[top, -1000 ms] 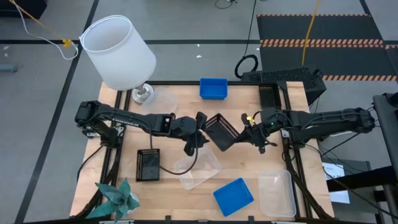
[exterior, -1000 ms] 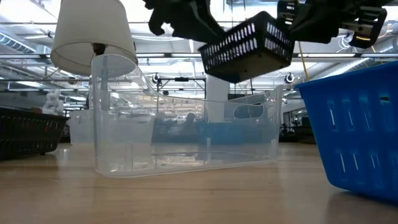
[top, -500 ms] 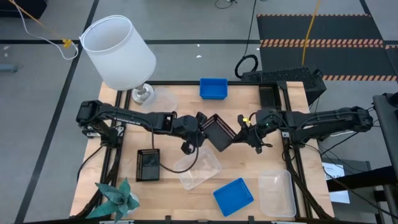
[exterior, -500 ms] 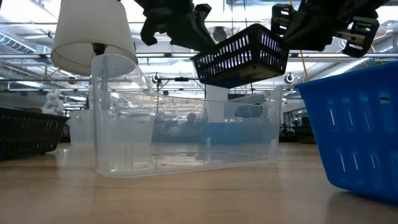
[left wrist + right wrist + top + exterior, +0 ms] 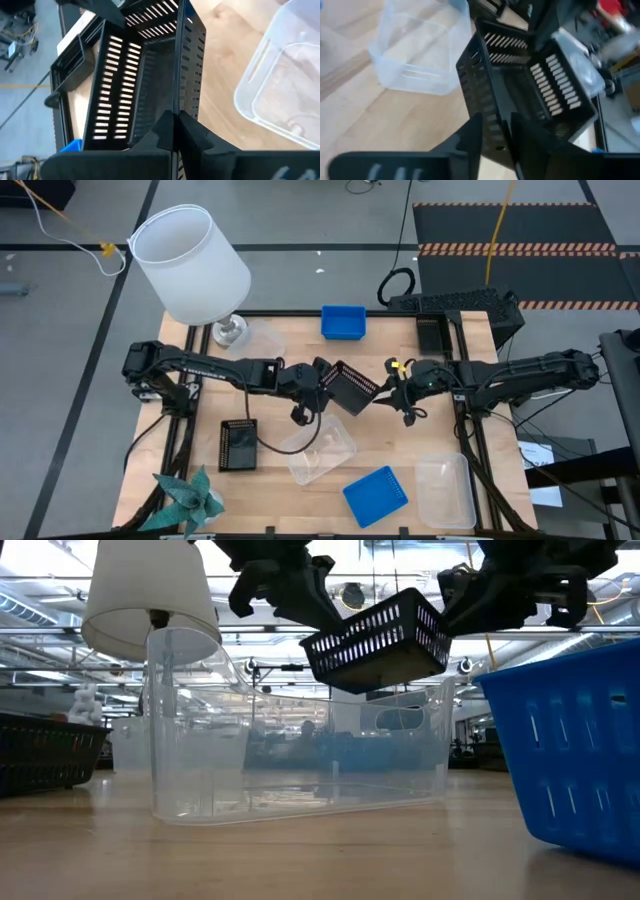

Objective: Stack baskets by color
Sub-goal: Stack the middle black bin on top of the top black bin

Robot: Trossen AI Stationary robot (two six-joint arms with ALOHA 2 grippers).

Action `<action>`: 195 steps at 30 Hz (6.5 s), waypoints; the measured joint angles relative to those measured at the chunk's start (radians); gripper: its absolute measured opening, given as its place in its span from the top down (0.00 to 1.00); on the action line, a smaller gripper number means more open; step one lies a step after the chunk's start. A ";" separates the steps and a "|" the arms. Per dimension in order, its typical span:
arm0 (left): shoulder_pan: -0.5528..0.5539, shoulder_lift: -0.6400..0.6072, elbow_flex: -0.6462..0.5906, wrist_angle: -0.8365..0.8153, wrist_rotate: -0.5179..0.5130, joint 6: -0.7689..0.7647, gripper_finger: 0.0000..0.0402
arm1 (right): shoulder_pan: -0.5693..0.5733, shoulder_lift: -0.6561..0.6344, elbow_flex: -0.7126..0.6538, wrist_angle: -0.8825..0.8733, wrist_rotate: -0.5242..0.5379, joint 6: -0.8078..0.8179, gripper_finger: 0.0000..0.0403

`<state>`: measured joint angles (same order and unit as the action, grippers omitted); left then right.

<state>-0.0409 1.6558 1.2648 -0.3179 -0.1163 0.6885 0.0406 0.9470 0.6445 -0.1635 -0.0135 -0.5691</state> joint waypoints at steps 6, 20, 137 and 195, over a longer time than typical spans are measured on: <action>0.031 0.000 0.000 -0.047 -0.044 -0.032 0.98 | 0.063 0.002 0.031 0.007 0.193 0.106 0.60; 0.029 0.000 0.000 -0.060 -0.060 -0.027 0.97 | 0.136 0.323 0.350 -0.248 0.303 0.263 0.58; -0.561 -0.039 -0.251 0.321 -0.634 -0.797 0.54 | -0.801 0.060 0.146 -0.706 0.220 -0.281 0.98; -0.562 -0.039 -0.251 0.319 -0.634 -0.802 0.54 | -0.932 0.066 0.058 -0.557 0.114 -0.307 0.75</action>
<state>-0.6029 1.6173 1.0142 0.0013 -0.7498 -0.1131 -0.8913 1.0126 0.7021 -0.7209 0.1009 -0.8759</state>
